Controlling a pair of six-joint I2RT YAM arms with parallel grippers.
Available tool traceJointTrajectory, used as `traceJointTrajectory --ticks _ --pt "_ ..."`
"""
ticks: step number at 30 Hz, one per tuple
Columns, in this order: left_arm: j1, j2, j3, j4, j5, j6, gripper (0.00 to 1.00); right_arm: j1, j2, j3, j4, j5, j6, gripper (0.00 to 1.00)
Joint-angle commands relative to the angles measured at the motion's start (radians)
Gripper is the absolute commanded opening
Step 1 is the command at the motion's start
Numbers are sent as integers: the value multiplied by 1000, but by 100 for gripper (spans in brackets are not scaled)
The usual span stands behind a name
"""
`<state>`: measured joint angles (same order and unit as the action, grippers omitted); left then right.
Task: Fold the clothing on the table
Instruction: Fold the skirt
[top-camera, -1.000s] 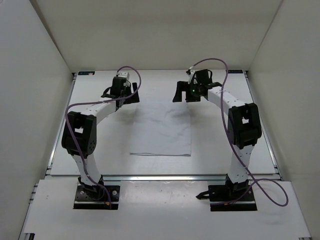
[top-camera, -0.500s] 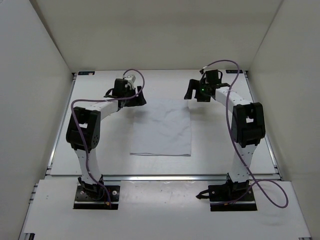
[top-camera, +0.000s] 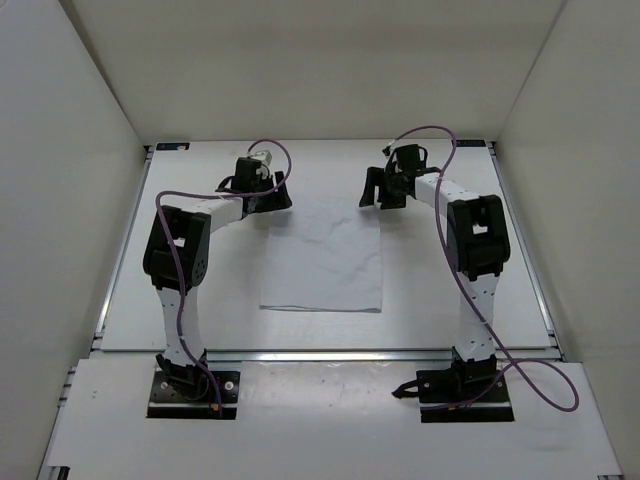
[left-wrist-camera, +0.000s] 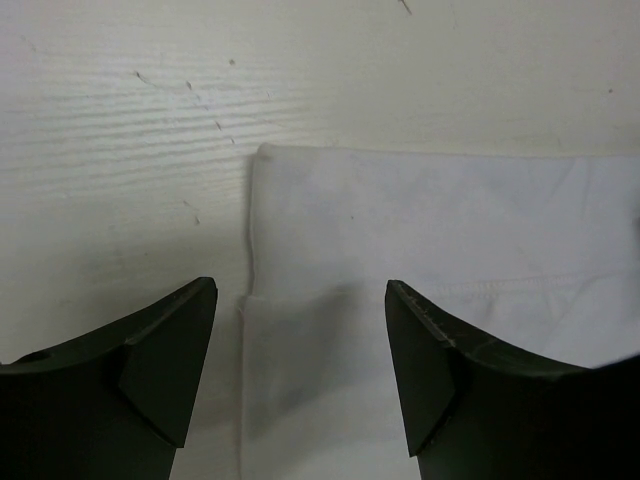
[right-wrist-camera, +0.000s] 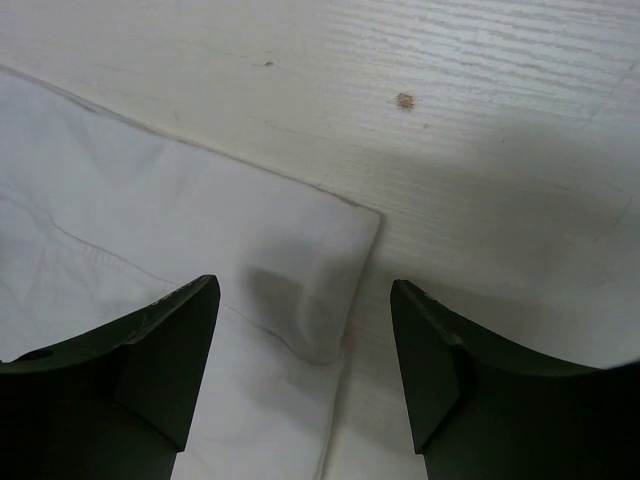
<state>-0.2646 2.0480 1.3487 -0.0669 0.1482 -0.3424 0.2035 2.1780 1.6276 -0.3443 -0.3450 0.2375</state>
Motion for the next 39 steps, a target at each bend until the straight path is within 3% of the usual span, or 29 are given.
traceJointTrajectory --ticks 1,10,13,21,27,32,39 --pt "7 3 56 19 -25 -3 79 -21 11 49 15 -8 6 66" --pt "5 74 101 -2 -4 -17 76 4 74 109 -48 46 0 56" --pt "4 86 137 -31 4 -29 75 -3 72 107 -53 35 11 46" --pt "-2 118 230 -97 36 -3 57 -3 94 149 -81 12 -3 21" --pt "-21 130 233 -114 51 10 31 -3 97 195 -81 9 -26 1" --pt "-18 126 242 -142 48 10 0 -22 94 267 -114 17 -53 0" --pt "-25 54 426 -231 37 80 0 -79 -18 477 -180 18 -95 0"
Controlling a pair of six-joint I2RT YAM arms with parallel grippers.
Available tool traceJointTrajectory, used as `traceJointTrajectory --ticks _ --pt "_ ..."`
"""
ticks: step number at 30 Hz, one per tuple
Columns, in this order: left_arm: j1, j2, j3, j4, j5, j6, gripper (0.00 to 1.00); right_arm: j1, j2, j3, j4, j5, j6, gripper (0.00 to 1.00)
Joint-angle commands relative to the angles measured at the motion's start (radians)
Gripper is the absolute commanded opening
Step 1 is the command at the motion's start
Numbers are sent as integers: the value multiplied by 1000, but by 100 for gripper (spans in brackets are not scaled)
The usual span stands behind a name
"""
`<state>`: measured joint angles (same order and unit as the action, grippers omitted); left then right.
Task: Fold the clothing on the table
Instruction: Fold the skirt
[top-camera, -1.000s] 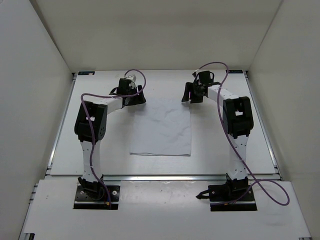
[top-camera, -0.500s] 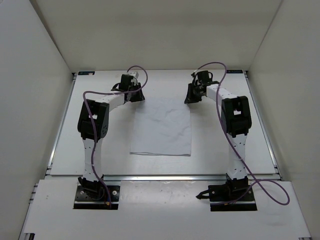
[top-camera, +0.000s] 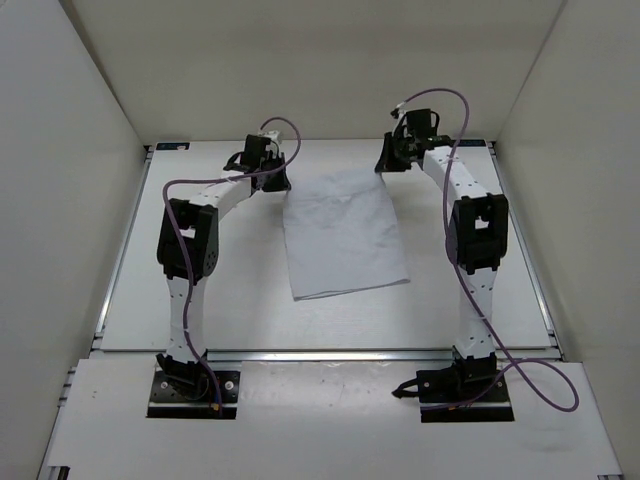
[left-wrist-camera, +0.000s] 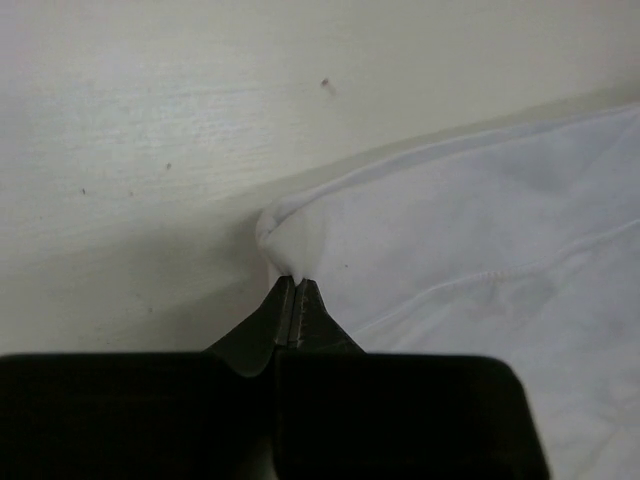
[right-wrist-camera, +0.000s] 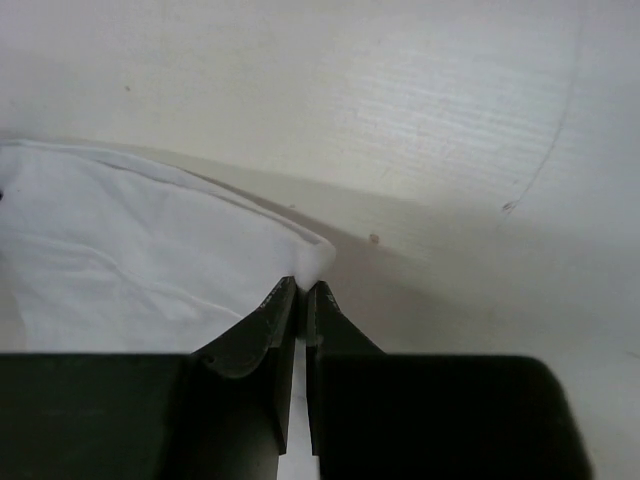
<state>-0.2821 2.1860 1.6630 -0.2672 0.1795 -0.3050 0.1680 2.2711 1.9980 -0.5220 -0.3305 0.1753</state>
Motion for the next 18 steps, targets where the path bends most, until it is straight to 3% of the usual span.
traceJointTrajectory --ticks 1,5,10,13,18 --pt "-2 -110 145 -43 12 32 0 -51 -126 137 -10 -5 -28 0" --pt "3 -219 253 -50 2 72 0 -55 -290 136 5 -1 -91 0" --pt "1 -357 229 -86 11 112 0 5 -572 -145 83 85 -168 0" --pt "-41 -591 8 -21 -14 133 0 39 -782 -431 187 93 -158 0" --pt "-147 -938 -551 77 -127 118 0 62 -1131 -1008 313 29 -45 0"
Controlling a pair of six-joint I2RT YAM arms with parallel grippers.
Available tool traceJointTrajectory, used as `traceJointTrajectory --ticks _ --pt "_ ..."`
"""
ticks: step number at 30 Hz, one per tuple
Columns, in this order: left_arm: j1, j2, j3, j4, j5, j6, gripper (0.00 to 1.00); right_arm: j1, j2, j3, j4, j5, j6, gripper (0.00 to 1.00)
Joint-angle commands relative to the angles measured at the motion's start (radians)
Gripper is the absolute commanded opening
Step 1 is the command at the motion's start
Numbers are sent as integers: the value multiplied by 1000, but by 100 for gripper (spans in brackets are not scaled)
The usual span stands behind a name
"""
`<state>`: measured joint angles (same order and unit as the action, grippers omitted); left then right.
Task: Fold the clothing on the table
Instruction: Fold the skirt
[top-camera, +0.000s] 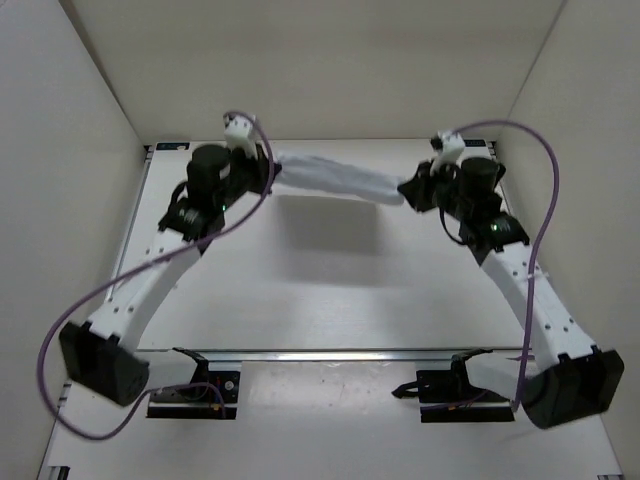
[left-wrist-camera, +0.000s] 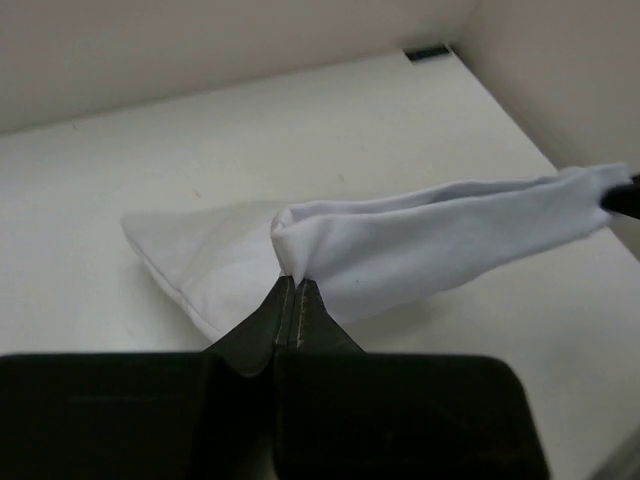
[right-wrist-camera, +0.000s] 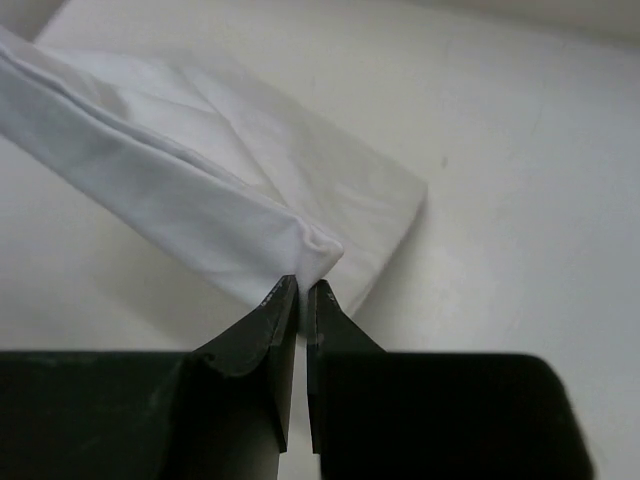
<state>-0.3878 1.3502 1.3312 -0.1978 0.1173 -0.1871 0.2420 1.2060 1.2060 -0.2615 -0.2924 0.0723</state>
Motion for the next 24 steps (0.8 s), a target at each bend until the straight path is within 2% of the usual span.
traceJointTrajectory --ticks 1,3,5,9,14,16,19,24 --pt "-51 -167 -263 -11 -55 -12 0 -7 -121 -255 44 -31 70 0" --pt "-94 -248 -377 -58 -60 -40 0 31 -207 -394 31 -1 116 1" --pt "-135 -309 -449 -86 -105 -44 0 54 -259 -465 34 9 151 0" --pt "-51 -318 -561 -88 -51 -84 0 -1 -156 -542 91 -88 179 0" --pt "1 -191 -627 21 -85 -135 0 -15 122 -481 205 -145 147 0" --pt "10 -129 -627 35 -57 -156 0 -29 221 -436 206 -180 138 0" --pt "-9 -28 -645 46 -93 -173 0 -18 350 -356 174 -215 112 0" --pt "13 65 -624 40 -111 -216 0 -4 444 -272 160 -195 96 1"
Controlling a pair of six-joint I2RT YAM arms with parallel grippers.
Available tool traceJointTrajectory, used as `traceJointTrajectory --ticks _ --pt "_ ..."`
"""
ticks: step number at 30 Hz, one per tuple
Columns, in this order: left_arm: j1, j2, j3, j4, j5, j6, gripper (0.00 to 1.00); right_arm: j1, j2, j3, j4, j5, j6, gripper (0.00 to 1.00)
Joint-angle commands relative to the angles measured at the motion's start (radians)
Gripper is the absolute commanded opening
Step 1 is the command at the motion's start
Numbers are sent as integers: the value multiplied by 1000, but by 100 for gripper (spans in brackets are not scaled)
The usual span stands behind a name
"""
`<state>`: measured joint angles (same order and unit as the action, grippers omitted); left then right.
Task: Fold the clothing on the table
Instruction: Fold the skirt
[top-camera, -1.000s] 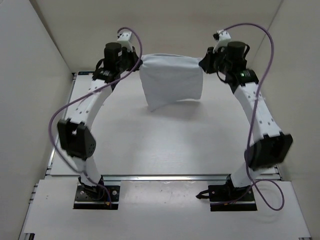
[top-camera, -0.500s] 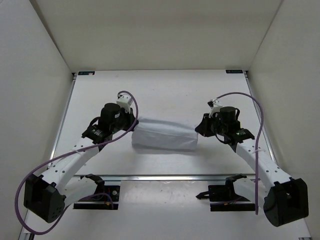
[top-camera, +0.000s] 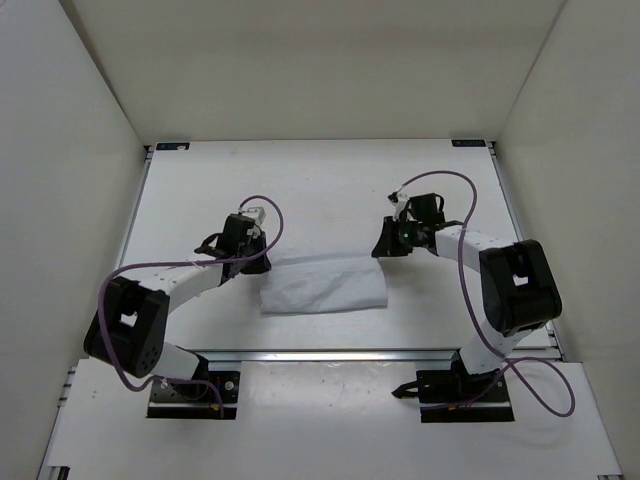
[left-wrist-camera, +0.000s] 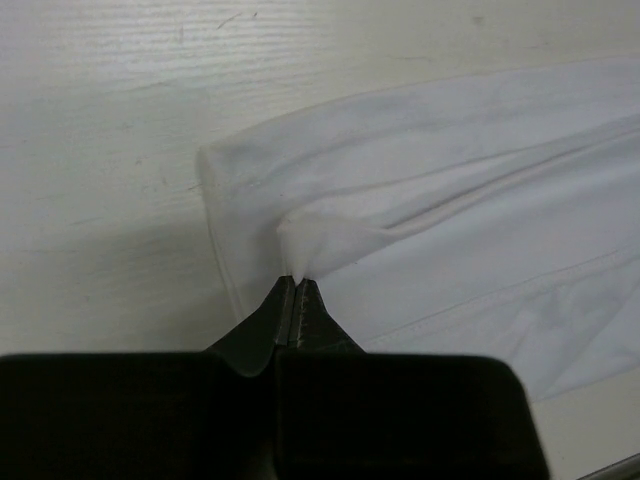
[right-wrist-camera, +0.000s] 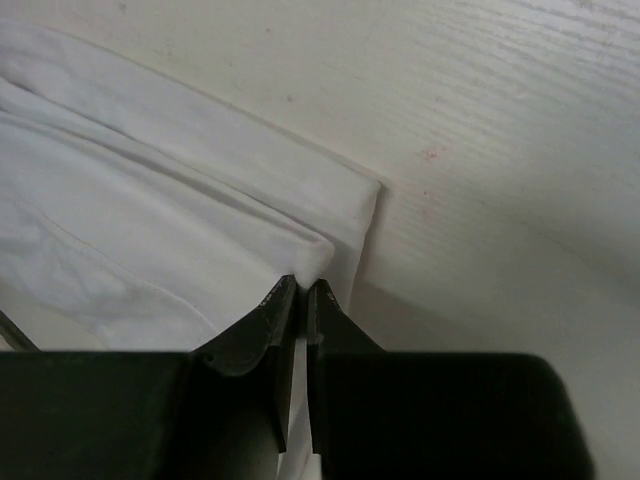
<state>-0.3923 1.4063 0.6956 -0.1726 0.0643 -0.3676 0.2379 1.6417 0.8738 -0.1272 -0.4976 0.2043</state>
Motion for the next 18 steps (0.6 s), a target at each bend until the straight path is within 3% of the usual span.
traceJointTrajectory --ticks 1,5,7,8,10,15,18 --pt "18 31 13 10 -63 -31 0 -5 32 73 18 2 -40 4" --pt "36 82 41 15 -58 -21 0 -25 85 125 12 -21 -34 13" --pt "41 108 58 25 -41 -8 7 -28 98 148 5 -27 -32 25" --pt "47 114 71 28 -29 -10 16 -25 101 155 0 -29 -31 30" --pt "46 128 107 15 -32 2 26 -29 106 166 -5 -29 -11 51" --pt "56 108 192 -36 -49 51 80 -41 58 176 -26 -18 7 63" --pt "61 71 235 -85 -63 90 89 -43 24 151 -74 -18 -3 63"
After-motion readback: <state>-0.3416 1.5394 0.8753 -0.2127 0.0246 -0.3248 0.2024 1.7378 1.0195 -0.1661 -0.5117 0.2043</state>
